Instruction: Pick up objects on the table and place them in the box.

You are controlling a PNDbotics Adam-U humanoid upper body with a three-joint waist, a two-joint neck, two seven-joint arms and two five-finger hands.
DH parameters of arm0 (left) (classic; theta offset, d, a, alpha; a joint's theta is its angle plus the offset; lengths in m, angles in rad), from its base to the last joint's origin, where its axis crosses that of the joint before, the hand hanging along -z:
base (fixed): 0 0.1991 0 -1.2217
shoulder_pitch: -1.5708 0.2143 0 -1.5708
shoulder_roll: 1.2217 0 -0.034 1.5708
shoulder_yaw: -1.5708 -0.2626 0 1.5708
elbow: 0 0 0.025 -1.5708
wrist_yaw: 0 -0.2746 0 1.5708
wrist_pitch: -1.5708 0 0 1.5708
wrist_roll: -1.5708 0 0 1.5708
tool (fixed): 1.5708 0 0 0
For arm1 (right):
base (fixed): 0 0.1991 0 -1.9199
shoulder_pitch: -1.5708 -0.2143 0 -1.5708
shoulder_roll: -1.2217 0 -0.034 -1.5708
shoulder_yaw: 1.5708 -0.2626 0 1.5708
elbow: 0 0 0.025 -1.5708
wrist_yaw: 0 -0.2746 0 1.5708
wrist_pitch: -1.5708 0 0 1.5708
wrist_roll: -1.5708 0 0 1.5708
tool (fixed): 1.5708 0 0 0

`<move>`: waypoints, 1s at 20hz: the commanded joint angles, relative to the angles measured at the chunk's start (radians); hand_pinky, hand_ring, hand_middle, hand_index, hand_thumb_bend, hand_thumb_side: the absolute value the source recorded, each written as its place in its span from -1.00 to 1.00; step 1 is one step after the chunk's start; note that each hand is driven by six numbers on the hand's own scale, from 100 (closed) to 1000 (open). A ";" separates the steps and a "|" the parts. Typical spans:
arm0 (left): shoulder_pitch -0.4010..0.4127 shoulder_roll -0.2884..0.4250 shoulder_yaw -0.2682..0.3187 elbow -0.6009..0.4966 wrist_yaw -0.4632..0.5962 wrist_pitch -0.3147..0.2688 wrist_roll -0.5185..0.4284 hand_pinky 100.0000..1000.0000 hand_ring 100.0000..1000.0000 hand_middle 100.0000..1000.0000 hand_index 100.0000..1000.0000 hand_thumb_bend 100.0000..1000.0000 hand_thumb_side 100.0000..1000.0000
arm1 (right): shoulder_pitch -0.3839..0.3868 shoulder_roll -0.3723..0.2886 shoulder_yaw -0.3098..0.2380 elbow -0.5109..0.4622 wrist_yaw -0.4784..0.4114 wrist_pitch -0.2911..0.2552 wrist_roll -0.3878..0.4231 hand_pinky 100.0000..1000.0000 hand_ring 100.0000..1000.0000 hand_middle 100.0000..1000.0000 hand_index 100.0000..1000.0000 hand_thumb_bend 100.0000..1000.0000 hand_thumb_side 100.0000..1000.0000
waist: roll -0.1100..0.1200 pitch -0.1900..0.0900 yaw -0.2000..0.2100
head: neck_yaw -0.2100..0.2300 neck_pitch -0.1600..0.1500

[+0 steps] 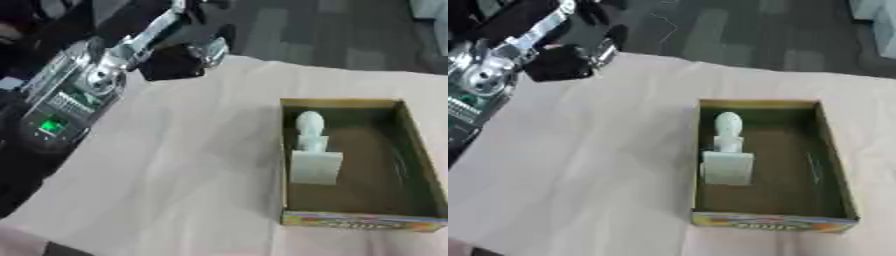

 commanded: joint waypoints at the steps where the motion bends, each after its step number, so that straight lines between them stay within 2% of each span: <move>1: 0.002 -0.071 -0.003 -0.012 0.095 -0.062 0.140 -0.48 -0.27 0.23 0.45 -1.00 0.68 | 0.001 -0.028 -0.021 0.006 0.008 -0.042 0.017 -0.25 -0.41 -0.36 -0.05 -1.00 1.00 | -0.003 -0.025 0.014 | -0.042 -0.018; 3: -0.016 -0.087 -0.007 -0.012 0.112 -0.129 0.131 -0.47 -0.27 0.22 0.43 -1.00 0.68 | 0.012 -0.026 -0.037 -0.001 0.017 -0.039 0.000 -0.25 -0.41 -0.35 -0.05 -1.00 1.00 | -0.006 -0.031 0.027 | -0.053 -0.024; 6: -0.042 -0.098 -0.011 -0.012 0.107 -0.197 0.071 -0.44 -0.25 0.23 0.39 -1.00 0.67 | 0.025 -0.032 -0.058 -0.030 0.043 -0.025 -0.040 -0.25 -0.41 -0.36 -0.05 -1.00 1.00 | -0.007 -0.034 0.038 | -0.059 -0.030; 8: -0.054 -0.102 -0.002 -0.012 0.092 -0.226 0.050 -0.43 -0.25 0.22 0.36 -1.00 0.66 | 0.034 -0.040 -0.068 -0.043 0.072 -0.023 -0.059 -0.25 -0.41 -0.35 -0.05 -1.00 1.00 | -0.006 -0.033 0.042 | -0.058 -0.023; 11: -0.073 -0.106 0.032 -0.012 0.096 -0.275 0.082 -0.43 -0.26 0.20 0.32 -1.00 0.65 | 0.041 -0.038 -0.079 -0.060 0.105 -0.009 -0.094 -0.25 -0.41 -0.36 -0.05 -1.00 1.00 | -0.004 -0.035 0.043 | -0.058 0.002; 14: -0.088 -0.116 0.055 -0.012 0.129 -0.300 0.105 -0.44 -0.28 0.18 0.31 -1.00 0.66 | 0.046 -0.038 -0.076 -0.072 0.125 0.000 -0.117 -0.25 -0.41 -0.36 -0.05 -1.00 1.00 | -0.005 -0.039 0.042 | -0.065 0.020; 19: -0.078 -0.118 0.031 -0.012 0.128 -0.326 0.100 -0.41 -0.24 0.20 0.31 -1.00 0.63 | 0.036 -0.030 -0.050 -0.066 0.134 -0.010 -0.114 -0.25 -0.41 -0.36 -0.05 -1.00 1.00 | -0.002 -0.041 0.033 | -0.047 0.031; 20: -0.074 -0.120 0.026 -0.012 0.121 -0.337 0.106 -0.31 -0.15 0.24 0.31 -1.00 0.62 | 0.034 -0.030 -0.045 -0.061 0.134 -0.014 -0.108 -0.25 -0.41 -0.36 -0.05 -1.00 1.00 | 0.000 -0.040 0.033 | -0.046 0.032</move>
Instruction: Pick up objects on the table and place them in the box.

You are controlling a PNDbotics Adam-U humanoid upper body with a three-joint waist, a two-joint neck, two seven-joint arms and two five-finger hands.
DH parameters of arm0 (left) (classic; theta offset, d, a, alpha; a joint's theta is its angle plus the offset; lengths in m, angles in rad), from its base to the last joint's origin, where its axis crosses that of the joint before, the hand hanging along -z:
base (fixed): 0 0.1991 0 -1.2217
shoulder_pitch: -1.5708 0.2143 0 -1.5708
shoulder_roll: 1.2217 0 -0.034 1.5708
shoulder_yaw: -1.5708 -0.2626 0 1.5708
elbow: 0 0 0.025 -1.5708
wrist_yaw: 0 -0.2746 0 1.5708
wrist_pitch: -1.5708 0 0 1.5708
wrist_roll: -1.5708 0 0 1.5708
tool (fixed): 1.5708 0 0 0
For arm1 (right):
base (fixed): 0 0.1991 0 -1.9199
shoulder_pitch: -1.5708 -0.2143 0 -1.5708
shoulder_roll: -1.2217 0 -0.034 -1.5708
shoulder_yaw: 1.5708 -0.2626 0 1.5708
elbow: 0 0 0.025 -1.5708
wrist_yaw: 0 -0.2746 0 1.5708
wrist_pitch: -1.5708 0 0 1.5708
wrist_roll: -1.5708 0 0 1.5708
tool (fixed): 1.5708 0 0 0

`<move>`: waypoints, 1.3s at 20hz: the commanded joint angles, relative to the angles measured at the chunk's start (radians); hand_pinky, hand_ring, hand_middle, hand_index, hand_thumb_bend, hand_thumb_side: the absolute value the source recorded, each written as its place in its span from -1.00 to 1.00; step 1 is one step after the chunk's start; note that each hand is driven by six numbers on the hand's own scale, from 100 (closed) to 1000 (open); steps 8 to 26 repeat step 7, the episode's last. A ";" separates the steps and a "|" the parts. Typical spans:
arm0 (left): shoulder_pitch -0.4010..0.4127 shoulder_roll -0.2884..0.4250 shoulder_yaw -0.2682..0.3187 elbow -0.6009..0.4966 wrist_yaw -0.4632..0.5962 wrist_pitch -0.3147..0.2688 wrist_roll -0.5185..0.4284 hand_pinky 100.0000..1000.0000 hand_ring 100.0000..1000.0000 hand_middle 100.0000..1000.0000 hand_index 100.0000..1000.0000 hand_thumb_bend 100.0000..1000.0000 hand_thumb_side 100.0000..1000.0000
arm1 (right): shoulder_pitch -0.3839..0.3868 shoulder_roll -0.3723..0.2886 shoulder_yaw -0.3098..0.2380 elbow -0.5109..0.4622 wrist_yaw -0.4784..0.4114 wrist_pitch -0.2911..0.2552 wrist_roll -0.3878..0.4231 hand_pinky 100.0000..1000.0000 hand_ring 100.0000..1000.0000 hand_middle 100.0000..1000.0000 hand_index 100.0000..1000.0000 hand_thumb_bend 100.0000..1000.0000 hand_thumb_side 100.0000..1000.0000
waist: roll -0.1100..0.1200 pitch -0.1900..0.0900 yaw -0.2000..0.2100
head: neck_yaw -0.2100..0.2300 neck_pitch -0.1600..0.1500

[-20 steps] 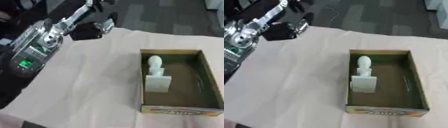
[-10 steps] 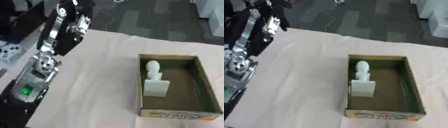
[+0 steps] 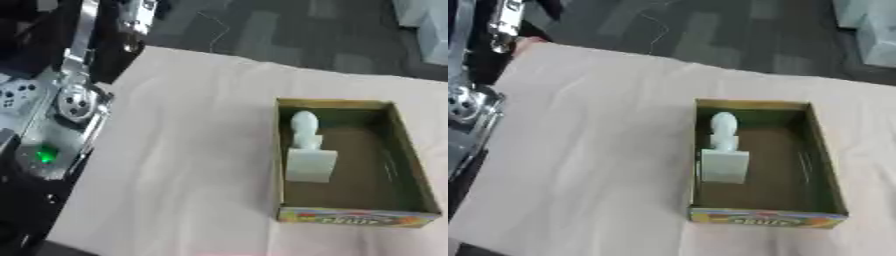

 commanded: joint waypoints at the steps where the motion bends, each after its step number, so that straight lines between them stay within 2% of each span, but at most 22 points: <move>1: 0.002 0.007 -0.011 -0.011 -0.020 -0.029 0.013 -0.30 -0.14 0.25 0.33 -1.00 0.62 | -0.021 -0.011 0.016 -0.003 0.003 -0.011 0.012 -0.25 -0.41 -0.36 -0.05 -1.00 1.00 | 0.007 -0.012 -0.002 | 0.009 0.003; 7: 0.019 0.000 -0.062 -0.011 -0.081 -0.051 -0.003 -0.26 -0.10 0.28 0.35 -1.00 0.61 | -0.033 -0.008 0.033 0.020 -0.013 -0.043 0.050 -0.26 -0.42 -0.36 -0.06 -1.00 1.00 | 0.009 -0.008 -0.007 | 0.014 -0.011; 26: 0.019 0.000 -0.062 -0.011 -0.081 -0.051 -0.003 -0.26 -0.10 0.28 0.35 -1.00 0.61 | -0.033 -0.008 0.033 0.020 -0.013 -0.043 0.050 -0.26 -0.42 -0.36 -0.06 -1.00 1.00 | 0.009 -0.008 -0.007 | 0.014 -0.011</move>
